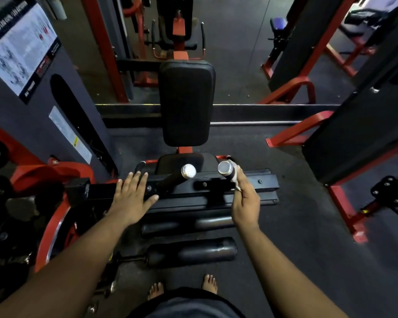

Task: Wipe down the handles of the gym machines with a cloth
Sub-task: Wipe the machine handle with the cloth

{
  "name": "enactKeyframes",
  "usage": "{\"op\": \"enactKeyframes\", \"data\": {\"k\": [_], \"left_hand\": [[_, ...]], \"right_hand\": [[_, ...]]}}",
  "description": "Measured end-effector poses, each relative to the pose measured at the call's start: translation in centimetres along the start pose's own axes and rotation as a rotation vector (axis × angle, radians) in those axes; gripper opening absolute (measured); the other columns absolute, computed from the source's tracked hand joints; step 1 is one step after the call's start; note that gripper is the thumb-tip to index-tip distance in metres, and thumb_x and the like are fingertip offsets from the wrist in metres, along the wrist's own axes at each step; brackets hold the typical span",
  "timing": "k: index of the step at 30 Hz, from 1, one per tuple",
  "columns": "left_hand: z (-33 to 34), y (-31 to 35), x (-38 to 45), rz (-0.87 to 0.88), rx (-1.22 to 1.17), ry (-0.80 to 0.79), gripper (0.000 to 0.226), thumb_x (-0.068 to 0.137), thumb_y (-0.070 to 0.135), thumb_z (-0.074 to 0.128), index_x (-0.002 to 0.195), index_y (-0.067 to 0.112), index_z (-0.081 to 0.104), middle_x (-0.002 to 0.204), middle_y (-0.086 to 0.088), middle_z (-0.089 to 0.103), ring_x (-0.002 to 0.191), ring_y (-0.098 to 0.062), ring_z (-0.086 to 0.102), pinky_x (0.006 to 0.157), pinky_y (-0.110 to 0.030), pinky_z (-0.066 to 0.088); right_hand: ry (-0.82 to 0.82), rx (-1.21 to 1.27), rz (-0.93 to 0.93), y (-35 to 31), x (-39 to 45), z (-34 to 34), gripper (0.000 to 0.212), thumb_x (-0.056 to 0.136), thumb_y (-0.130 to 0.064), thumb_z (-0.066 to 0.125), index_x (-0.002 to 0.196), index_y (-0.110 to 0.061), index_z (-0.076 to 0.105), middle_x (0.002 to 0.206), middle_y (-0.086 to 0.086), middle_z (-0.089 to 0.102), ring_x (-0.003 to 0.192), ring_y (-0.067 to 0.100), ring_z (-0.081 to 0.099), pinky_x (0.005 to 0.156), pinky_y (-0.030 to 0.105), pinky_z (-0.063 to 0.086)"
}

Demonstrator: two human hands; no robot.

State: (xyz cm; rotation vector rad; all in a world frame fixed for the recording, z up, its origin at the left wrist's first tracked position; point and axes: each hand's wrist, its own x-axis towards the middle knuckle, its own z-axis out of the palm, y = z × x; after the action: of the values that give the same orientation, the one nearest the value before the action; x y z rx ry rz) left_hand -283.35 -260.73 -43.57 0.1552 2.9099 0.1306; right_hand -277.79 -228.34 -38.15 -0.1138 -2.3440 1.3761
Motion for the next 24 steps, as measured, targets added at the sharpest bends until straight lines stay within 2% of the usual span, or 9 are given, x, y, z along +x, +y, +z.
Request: {"op": "enactKeyframes", "data": {"k": [3,6,8,10,14,17,20,22,24], "left_hand": [[-0.4,0.5,0.1,-0.042,-0.012,-0.05,0.087,0.098,0.072,0.02,0.164,0.021,-0.005,0.173,-0.005,-0.006,0.157,-0.024,-0.015,0.125,-0.049,-0.012],[-0.5,0.9,0.0,-0.055,-0.018,-0.036,0.086,0.098,0.072,0.019,0.165,0.022,-0.003,0.173,-0.005,-0.005,0.157,-0.024,-0.015,0.125,-0.049,-0.012],[-0.5,0.9,-0.1,-0.057,-0.021,-0.033,0.086,0.098,0.072,0.019,0.165,0.022,-0.002,0.173,-0.005,-0.004,0.157,-0.024,-0.015,0.125,-0.049,-0.012],[-0.4,0.8,-0.1,-0.057,-0.025,-0.03,0.086,0.098,0.072,0.019,0.165,0.022,-0.001,0.173,-0.005,-0.004,0.157,-0.024,-0.015,0.125,-0.049,-0.012],[-0.5,0.7,0.0,-0.05,-0.024,-0.015,0.086,0.098,0.073,0.021,0.165,0.022,0.004,0.173,-0.006,0.0,0.158,-0.024,-0.013,0.125,-0.049,-0.011],[-0.6,0.9,0.1,-0.057,-0.014,-0.034,0.086,0.098,0.073,0.022,0.165,0.023,0.003,0.173,-0.006,-0.001,0.158,-0.025,-0.013,0.125,-0.049,-0.011],[-0.7,1.0,0.1,-0.07,0.008,-0.058,0.086,0.098,0.074,0.019,0.165,0.023,0.0,0.173,-0.006,-0.004,0.157,-0.025,-0.015,0.126,-0.049,-0.011],[-0.7,1.0,0.1,-0.07,0.015,-0.057,0.086,0.097,0.074,0.018,0.164,0.023,0.0,0.173,-0.006,-0.004,0.157,-0.025,-0.014,0.126,-0.049,-0.011],[-0.7,1.0,0.0,-0.064,0.006,-0.038,0.086,0.097,0.074,0.019,0.165,0.023,0.002,0.172,-0.007,-0.001,0.158,-0.025,-0.012,0.126,-0.05,-0.01]], "right_hand": [[-0.1,-0.126,0.093,2.0,-0.1,-2.0,0.06,0.096,0.005,0.047,0.148,-0.024,0.054,0.143,-0.01,0.058,0.132,0.001,0.052,0.112,0.017,0.037],[-0.092,-0.154,0.202,2.3,1.9,-3.6,0.051,0.098,0.003,0.047,0.141,-0.02,0.061,0.131,0.001,0.068,0.118,0.01,0.062,0.106,0.025,0.045],[-0.011,0.018,0.19,0.2,3.0,-3.1,0.045,0.1,0.004,0.047,0.14,-0.015,0.061,0.136,-0.002,0.064,0.126,0.005,0.058,0.11,0.018,0.041],[-0.016,0.148,0.087,-2.7,2.9,-1.3,0.044,0.102,0.003,0.048,0.141,-0.015,0.059,0.142,-0.005,0.06,0.133,0.004,0.054,0.114,0.021,0.039],[0.013,0.01,-0.031,-2.7,0.5,0.7,0.055,0.099,0.003,0.042,0.15,-0.016,0.051,0.149,-0.004,0.055,0.141,0.011,0.048,0.117,0.027,0.037],[-0.016,-0.058,0.005,0.7,-1.0,-0.4,0.06,0.094,0.005,0.042,0.152,-0.012,0.048,0.153,0.001,0.051,0.144,0.013,0.045,0.12,0.027,0.033],[-0.091,-0.128,0.152,3.5,-1.7,-2.0,0.053,0.098,0.004,0.048,0.147,-0.017,0.054,0.144,0.003,0.059,0.135,0.022,0.055,0.112,0.024,0.039],[-0.039,-0.115,0.212,3.4,-0.9,-2.7,0.049,0.099,0.003,0.048,0.144,-0.017,0.058,0.14,0.003,0.063,0.132,0.018,0.057,0.112,0.027,0.04],[0.058,-0.019,0.16,1.5,0.3,-2.3,0.048,0.101,0.004,0.045,0.145,-0.014,0.056,0.144,-0.001,0.059,0.135,0.008,0.053,0.116,0.03,0.04]]}}
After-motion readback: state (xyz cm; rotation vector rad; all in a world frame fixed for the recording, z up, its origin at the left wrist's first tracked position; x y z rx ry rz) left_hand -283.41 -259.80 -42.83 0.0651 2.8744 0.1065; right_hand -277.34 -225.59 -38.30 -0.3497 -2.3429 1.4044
